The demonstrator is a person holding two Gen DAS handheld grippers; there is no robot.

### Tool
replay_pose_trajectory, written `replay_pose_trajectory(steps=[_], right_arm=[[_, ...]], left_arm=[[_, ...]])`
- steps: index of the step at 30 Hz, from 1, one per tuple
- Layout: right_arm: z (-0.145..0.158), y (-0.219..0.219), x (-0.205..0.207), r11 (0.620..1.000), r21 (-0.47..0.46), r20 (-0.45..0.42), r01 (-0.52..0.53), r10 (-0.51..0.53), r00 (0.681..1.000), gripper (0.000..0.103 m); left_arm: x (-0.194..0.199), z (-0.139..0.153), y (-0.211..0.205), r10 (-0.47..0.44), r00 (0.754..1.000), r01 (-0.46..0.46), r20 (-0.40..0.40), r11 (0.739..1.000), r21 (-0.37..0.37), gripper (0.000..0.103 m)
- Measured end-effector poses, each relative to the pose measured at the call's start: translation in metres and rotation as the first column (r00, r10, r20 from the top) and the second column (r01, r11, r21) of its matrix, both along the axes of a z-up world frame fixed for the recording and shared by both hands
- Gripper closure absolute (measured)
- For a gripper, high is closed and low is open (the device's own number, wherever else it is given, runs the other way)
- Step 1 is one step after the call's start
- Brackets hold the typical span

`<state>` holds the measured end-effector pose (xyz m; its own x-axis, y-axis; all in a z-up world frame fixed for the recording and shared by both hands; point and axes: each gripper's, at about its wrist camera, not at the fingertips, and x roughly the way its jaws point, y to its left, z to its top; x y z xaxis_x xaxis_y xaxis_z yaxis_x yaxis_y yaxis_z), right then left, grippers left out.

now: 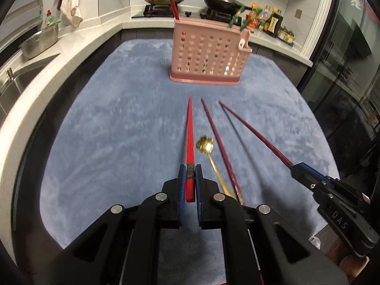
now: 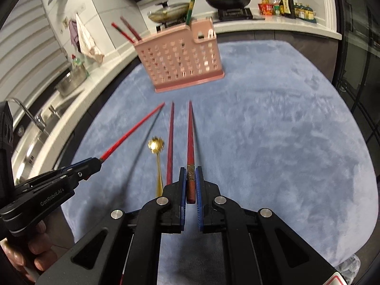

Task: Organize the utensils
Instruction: 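Lift both chopsticks and carry them over the pink holder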

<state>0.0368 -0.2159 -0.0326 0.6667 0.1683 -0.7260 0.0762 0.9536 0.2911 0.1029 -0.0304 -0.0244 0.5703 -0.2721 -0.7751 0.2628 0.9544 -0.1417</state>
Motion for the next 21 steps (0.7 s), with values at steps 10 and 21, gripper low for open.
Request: replay_pose_trajectory(steps=[10, 21], right_arm=[[0.060, -0.021, 0.009, 0.999, 0.007, 0.134, 0.041, -0.041, 0.990, 0.095], [0.105, -0.039, 0.027, 0.998, 0.026, 0.233, 0.059, -0.064, 0.970, 0.095]], left_arm=[[0.011, 0.054, 0.009, 0.020, 0.994, -0.018, 0.110, 1.000, -0.022, 0.096], [0.035, 0.103, 0.013, 0.049, 0.975, -0.043, 0.218, 0.998, -0.035, 0.096]])
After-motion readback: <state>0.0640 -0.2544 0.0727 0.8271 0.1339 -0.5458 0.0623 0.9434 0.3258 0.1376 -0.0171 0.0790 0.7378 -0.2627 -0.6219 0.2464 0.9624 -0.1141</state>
